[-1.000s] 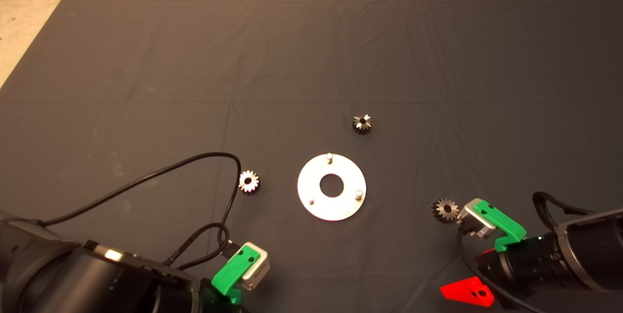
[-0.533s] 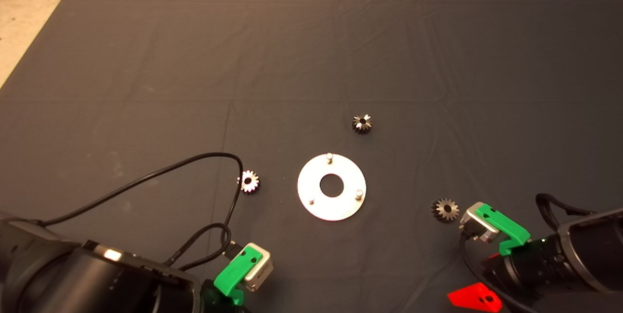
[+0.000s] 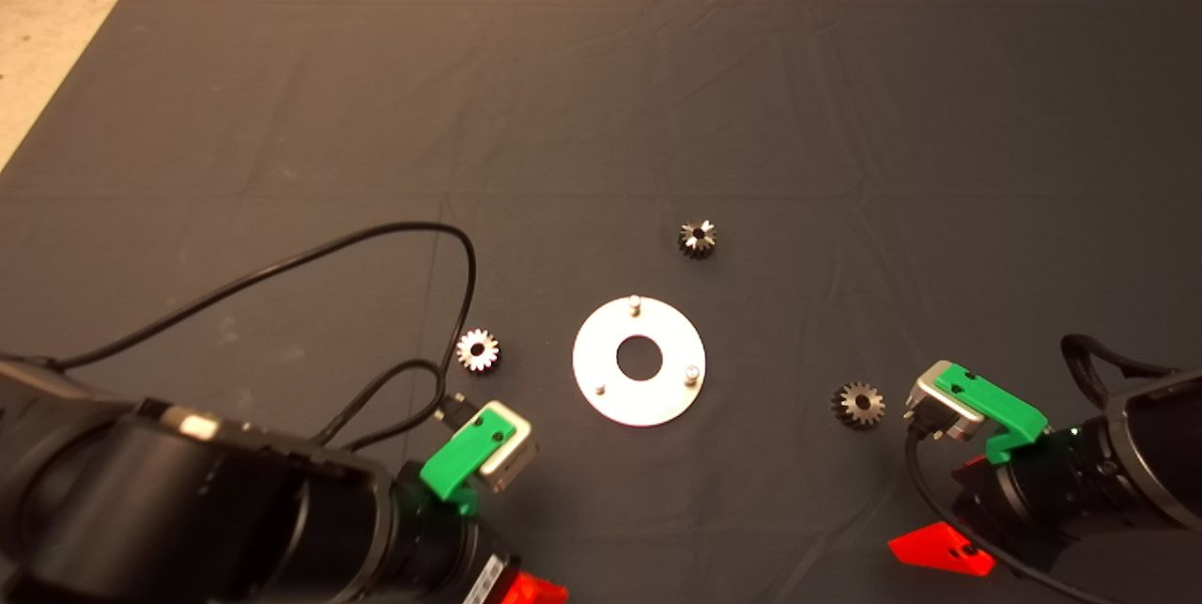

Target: Install three planetary gears onto the carrier pins

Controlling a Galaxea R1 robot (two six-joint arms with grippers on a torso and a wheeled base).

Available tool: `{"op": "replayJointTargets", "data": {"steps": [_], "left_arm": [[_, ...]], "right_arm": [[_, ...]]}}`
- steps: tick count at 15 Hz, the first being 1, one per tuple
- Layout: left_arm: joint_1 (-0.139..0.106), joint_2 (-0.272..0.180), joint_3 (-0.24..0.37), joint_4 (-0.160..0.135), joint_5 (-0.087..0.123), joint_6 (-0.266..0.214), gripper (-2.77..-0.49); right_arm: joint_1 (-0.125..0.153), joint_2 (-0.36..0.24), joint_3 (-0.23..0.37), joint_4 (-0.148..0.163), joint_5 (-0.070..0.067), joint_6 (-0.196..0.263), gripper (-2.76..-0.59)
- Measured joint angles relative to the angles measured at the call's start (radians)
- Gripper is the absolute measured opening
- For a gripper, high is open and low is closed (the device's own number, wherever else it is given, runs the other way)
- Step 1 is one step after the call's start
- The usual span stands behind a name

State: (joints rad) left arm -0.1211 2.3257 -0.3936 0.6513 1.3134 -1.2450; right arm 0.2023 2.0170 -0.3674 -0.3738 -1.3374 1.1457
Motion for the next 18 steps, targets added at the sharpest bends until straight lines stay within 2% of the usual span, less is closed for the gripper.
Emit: {"op": "replayJointTargets", "data": {"steps": [3, 4, 5, 6, 8, 9, 10, 11, 13, 15, 18], "left_arm": [[-0.006, 0.049, -0.117, -0.075, 0.002, 0.142, -0.49], [-0.021, 0.067, -0.153, -0.095, 0.000, 0.187, -0.49], [-0.040, 0.076, -0.186, -0.112, -0.001, 0.228, -0.49], [-0.060, 0.077, -0.214, -0.143, -0.001, 0.272, -0.49], [-0.106, 0.077, -0.250, -0.239, 0.005, 0.324, -0.49], [-0.138, 0.079, -0.260, -0.281, 0.021, 0.343, -0.49], [-0.168, 0.079, -0.263, -0.298, 0.039, 0.349, -0.49], [-0.182, 0.080, -0.269, -0.309, 0.055, 0.361, -0.49], [-0.183, 0.084, -0.276, -0.316, 0.060, 0.375, -0.49], [-0.183, 0.084, -0.300, -0.327, 0.062, 0.417, -0.49], [-0.184, 0.084, -0.330, -0.326, 0.063, 0.466, -0.49]], "right_arm": [[0.000, 0.000, 0.000, 0.000, 0.006, 0.000, -0.60], [0.000, 0.000, 0.000, 0.001, 0.006, 0.000, -0.61], [0.000, 0.000, 0.000, 0.001, 0.007, 0.000, -0.61], [-0.001, 0.000, 0.000, 0.001, 0.006, 0.000, -0.61], [-0.005, 0.000, 0.000, 0.001, 0.007, 0.000, -0.60], [-0.005, 0.000, 0.000, 0.001, 0.007, 0.000, -0.61], [-0.005, 0.000, 0.000, 0.001, 0.007, -0.004, -0.60], [-0.005, 0.001, 0.000, 0.001, 0.007, -0.004, -0.61], [-0.005, 0.001, 0.000, 0.001, 0.007, -0.004, -0.60], [-0.005, 0.003, 0.000, 0.001, 0.010, -0.004, -0.60], [-0.005, 0.003, 0.000, 0.001, 0.012, -0.003, -0.61]]}}
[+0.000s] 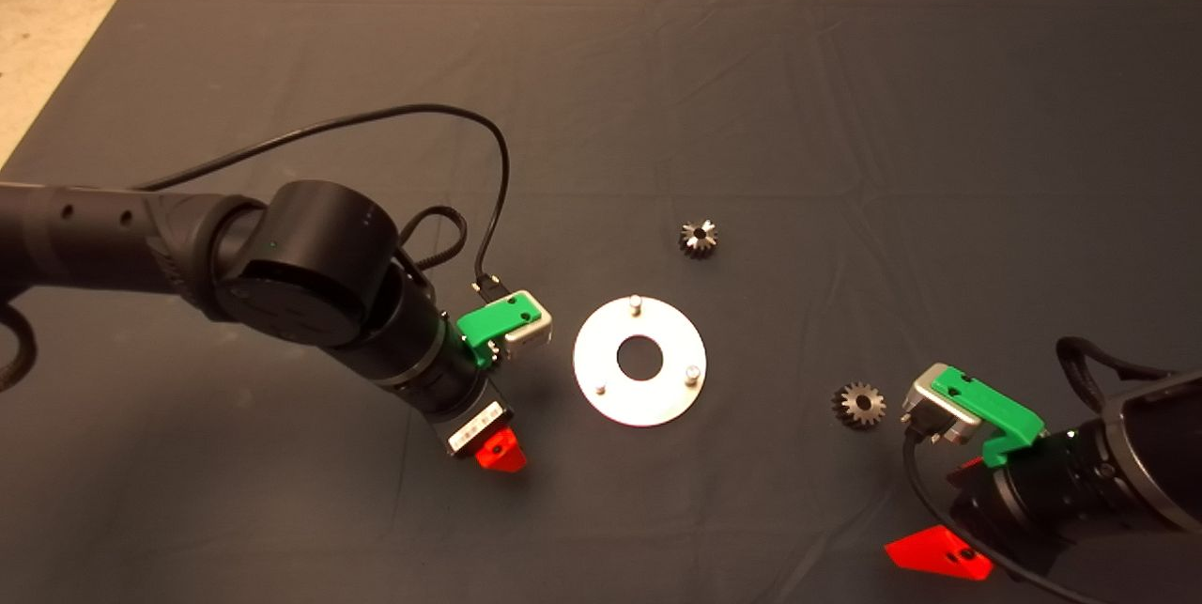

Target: Install three planetary gears onto the carrier pins

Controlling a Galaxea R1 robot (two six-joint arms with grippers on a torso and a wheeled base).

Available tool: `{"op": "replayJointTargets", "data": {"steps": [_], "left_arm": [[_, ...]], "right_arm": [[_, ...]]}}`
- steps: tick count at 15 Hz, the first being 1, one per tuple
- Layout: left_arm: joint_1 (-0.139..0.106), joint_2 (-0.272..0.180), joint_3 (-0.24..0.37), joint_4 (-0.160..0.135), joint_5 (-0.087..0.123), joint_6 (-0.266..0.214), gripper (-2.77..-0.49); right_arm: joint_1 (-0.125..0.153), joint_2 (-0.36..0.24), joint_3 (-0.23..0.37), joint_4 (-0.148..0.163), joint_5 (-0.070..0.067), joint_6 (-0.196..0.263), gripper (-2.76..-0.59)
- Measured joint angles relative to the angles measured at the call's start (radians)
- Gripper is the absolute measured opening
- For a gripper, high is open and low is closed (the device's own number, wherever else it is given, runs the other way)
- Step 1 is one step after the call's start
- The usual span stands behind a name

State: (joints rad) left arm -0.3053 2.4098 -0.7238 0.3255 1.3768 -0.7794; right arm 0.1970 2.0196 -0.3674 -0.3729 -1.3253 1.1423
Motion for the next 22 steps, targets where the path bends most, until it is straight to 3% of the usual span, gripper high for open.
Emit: {"op": "replayJointTargets", "data": {"steps": [3, 8, 13, 18, 22], "left_arm": [[0.000, -0.008, -0.010, 0.000, 0.000, 0.039, -0.49], [0.000, -0.008, -0.040, 0.005, -0.007, 0.085, -0.49], [0.000, -0.026, -0.049, 0.049, -0.052, 0.094, -0.49], [0.000, -0.039, -0.085, 0.067, -0.054, 0.140, -0.49], [0.000, -0.040, -0.108, 0.076, -0.113, 0.161, -0.49]], "right_arm": [[0.000, 0.000, 0.000, 0.000, 0.026, 0.000, -0.60], [0.000, 0.000, 0.000, 0.000, 0.028, 0.000, -0.60], [-0.012, 0.000, 0.000, 0.001, 0.030, 0.000, -0.60], [-0.016, 0.000, 0.000, 0.001, 0.030, 0.000, -0.61], [-0.028, 0.000, 0.000, 0.004, 0.031, 0.000, -0.61]]}}
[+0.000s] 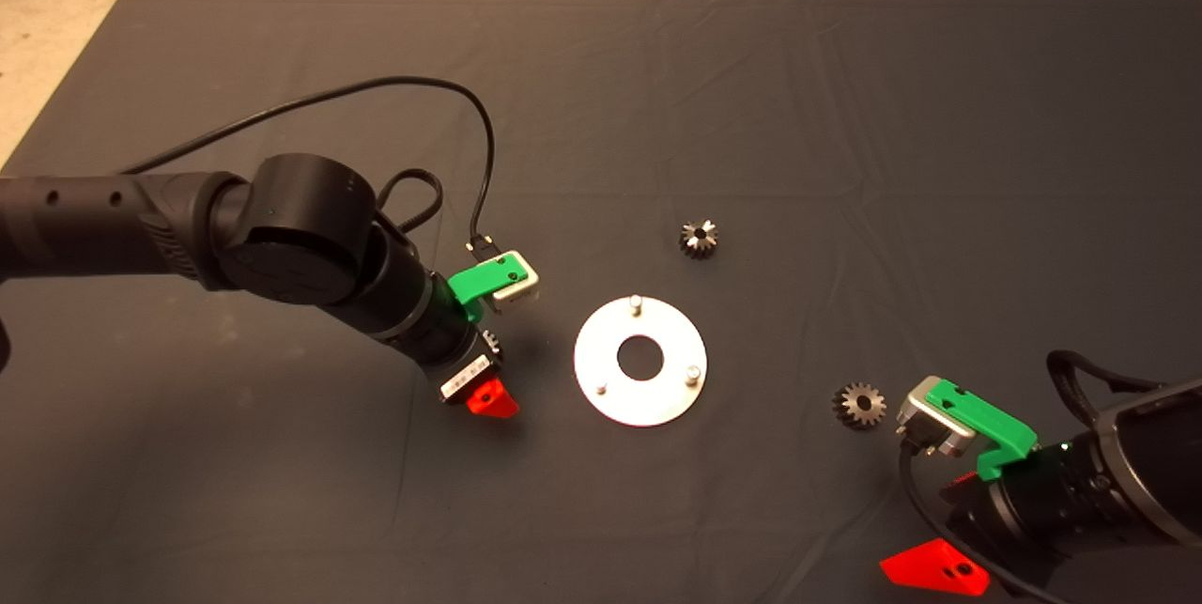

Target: Install three planetary gears onto the carrier pins

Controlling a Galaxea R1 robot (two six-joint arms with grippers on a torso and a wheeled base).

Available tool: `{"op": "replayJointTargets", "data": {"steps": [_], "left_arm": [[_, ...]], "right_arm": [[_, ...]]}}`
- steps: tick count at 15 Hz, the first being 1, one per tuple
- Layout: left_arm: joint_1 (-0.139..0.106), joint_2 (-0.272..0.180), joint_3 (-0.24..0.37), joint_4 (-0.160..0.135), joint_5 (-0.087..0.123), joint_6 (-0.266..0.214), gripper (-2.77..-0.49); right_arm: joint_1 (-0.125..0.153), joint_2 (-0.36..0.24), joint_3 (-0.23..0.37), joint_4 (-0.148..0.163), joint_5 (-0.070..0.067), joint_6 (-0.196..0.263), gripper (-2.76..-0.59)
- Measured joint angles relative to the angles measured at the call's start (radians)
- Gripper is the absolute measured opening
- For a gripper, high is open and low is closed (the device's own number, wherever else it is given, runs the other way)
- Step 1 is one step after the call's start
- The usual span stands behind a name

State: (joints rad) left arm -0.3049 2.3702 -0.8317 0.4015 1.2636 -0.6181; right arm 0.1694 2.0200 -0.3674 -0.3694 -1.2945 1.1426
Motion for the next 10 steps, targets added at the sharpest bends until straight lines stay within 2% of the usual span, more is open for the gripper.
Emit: {"op": "replayJointTargets", "data": {"steps": [3, 6, 7, 9, 10], "left_arm": [[0.000, 0.000, 0.000, 0.044, -0.012, 0.000, -0.49], [0.003, 0.000, 0.000, 0.059, -0.015, 0.000, -0.49], [0.006, -0.003, 0.000, 0.073, -0.018, 0.000, -0.49], [0.025, -0.011, 0.000, 0.082, -0.017, 0.000, -0.49], [0.026, -0.011, 0.000, 0.085, -0.019, 0.000, -0.49]], "right_arm": [[0.000, 0.000, 0.000, 0.000, 0.000, 0.000, -0.60], [0.000, -0.001, 0.000, 0.000, 0.000, 0.000, -0.60], [0.000, -0.003, 0.000, 0.000, -0.001, -0.001, -0.60], [0.000, -0.022, 0.000, 0.001, -0.006, -0.001, -0.61], [0.000, -0.040, 0.000, 0.001, -0.006, -0.001, -0.61]]}}
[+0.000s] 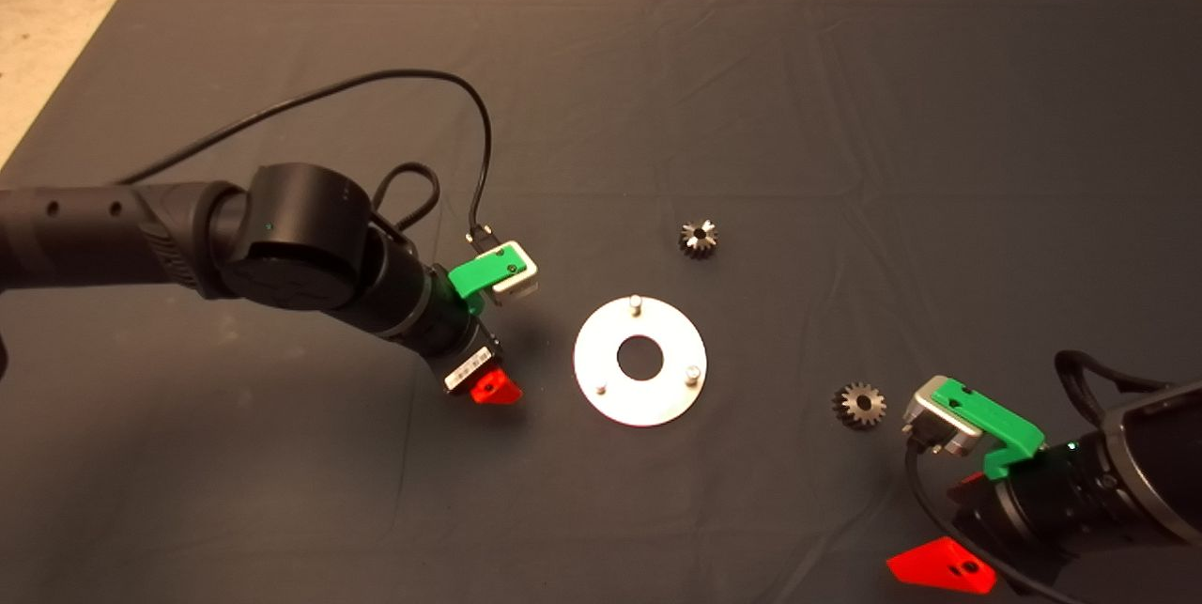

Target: Install three planetary gears onto the carrier pins

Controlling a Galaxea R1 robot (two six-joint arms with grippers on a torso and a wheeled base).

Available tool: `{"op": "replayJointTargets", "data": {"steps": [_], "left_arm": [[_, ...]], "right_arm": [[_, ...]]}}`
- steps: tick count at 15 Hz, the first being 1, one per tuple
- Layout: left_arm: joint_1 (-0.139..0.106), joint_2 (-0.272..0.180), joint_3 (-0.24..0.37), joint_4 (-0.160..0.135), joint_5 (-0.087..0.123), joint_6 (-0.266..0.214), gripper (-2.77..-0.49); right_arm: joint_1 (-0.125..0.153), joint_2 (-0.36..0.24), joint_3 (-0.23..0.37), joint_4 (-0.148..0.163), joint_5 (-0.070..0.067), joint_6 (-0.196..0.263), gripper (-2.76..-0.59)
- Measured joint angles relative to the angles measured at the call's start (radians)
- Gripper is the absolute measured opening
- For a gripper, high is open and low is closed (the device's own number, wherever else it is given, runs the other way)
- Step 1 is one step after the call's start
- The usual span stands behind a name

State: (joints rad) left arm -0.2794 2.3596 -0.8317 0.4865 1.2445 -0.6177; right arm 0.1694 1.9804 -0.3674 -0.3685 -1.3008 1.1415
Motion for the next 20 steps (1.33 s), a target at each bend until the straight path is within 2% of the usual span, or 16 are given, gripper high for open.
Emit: {"op": "replayJointTargets", "data": {"steps": [1, 3, 7, 9, 11, 15, 18, 20], "left_arm": [[0.000, -0.003, 0.000, 0.011, -0.003, 0.000, -0.49], [0.002, -0.006, 0.000, 0.019, -0.022, 0.000, -0.49], [0.038, -0.039, 0.000, 0.035, -0.058, 0.000, -0.49], [0.050, -0.044, 0.000, 0.055, -0.062, 0.003, -0.49], [0.050, -0.044, 0.000, 0.063, -0.067, 0.004, -0.49], [0.067, -0.044, 0.000, 0.064, -0.069, 0.024, -0.49], [0.083, -0.044, -0.004, 0.066, -0.099, 0.034, -0.49], [0.094, -0.044, -0.011, 0.072, -0.105, 0.040, -0.49]], "right_arm": [[0.000, -0.010, 0.000, 0.000, -0.003, 0.000, -0.60], [0.000, -0.010, 0.000, 0.000, -0.003, 0.000, -0.60], [0.000, -0.008, 0.000, 0.004, -0.001, 0.000, -0.60], [0.000, -0.008, 0.000, 0.007, -0.001, 0.000, -0.61], [0.000, -0.008, 0.000, 0.014, -0.001, -0.001, -0.60], [0.000, -0.008, 0.000, 0.026, -0.001, -0.001, -0.60], [0.000, -0.008, 0.000, 0.032, -0.001, -0.001, -0.60], [0.000, -0.008, 0.000, 0.033, -0.001, -0.001, -0.61]]}}
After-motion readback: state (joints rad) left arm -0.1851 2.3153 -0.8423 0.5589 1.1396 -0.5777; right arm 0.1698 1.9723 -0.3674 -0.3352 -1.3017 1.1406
